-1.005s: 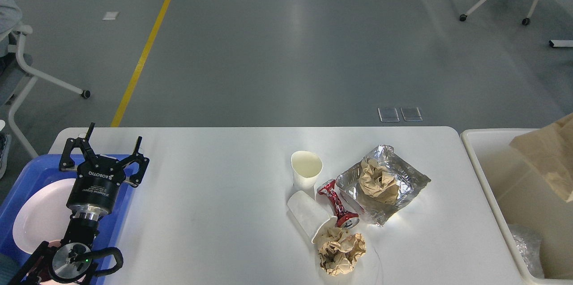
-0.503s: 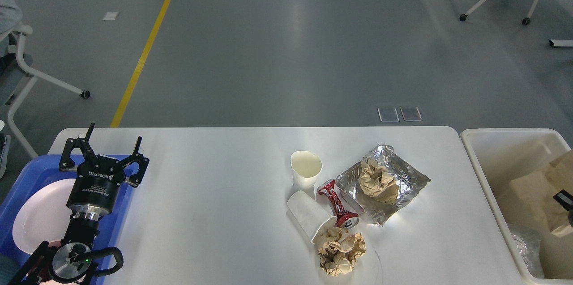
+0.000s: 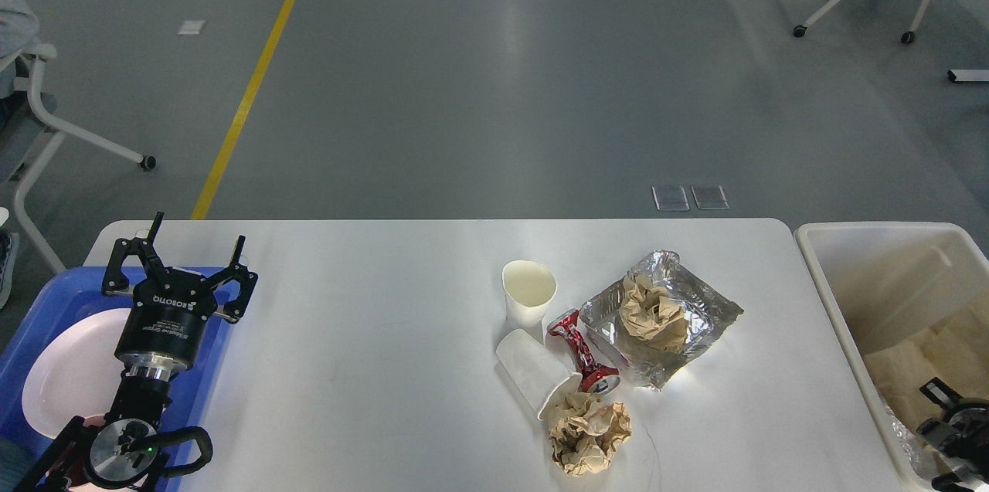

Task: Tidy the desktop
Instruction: 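Drop the brown paper bag into the white bin and open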

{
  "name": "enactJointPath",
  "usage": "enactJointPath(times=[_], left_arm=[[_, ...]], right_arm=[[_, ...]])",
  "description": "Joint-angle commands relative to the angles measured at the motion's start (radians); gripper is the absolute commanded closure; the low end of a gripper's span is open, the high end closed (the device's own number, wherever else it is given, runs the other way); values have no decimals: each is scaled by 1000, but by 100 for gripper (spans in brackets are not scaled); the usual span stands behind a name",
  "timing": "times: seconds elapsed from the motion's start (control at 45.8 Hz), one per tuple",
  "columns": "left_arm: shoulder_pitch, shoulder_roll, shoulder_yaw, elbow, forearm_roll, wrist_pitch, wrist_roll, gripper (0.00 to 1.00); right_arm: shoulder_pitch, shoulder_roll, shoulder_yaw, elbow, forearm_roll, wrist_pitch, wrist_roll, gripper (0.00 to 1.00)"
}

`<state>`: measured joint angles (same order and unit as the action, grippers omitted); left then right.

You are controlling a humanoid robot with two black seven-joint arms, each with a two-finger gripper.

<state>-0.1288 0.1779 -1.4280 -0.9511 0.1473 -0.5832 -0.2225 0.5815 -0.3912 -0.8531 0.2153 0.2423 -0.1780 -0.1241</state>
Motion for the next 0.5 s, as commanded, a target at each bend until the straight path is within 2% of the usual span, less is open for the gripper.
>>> enactJointPath(times=[0.0, 0.087, 0.109, 0.131, 0.175, 0.219, 0.24, 0.481], left_arm=[[0, 0, 0, 0, 0, 0, 0, 4], [0, 0, 0, 0, 0, 0, 0, 4], [0, 0, 0, 0, 0, -1, 0, 4], [0, 0, 0, 0, 0, 0, 0, 4], [0, 0, 1, 0, 0, 0, 0, 4], [0, 0, 1, 0, 0, 0, 0, 4], [0, 0, 0, 0, 0, 0, 0, 4], [0, 0, 0, 0, 0, 0, 0, 4]], right_arm=[[0, 5, 2, 3, 0, -3, 0, 100], [0, 8, 2, 3, 0, -8, 0, 100], [0, 8, 2, 1, 0, -12, 1, 96], [0, 8, 0, 1, 0, -17, 1, 80], [1, 5, -1, 0, 0, -31, 1, 40], [4, 3, -1, 0, 0, -61, 3, 6], [4, 3, 0, 1, 0, -70, 3, 0], [1, 6, 2, 13, -11, -77, 3, 0]])
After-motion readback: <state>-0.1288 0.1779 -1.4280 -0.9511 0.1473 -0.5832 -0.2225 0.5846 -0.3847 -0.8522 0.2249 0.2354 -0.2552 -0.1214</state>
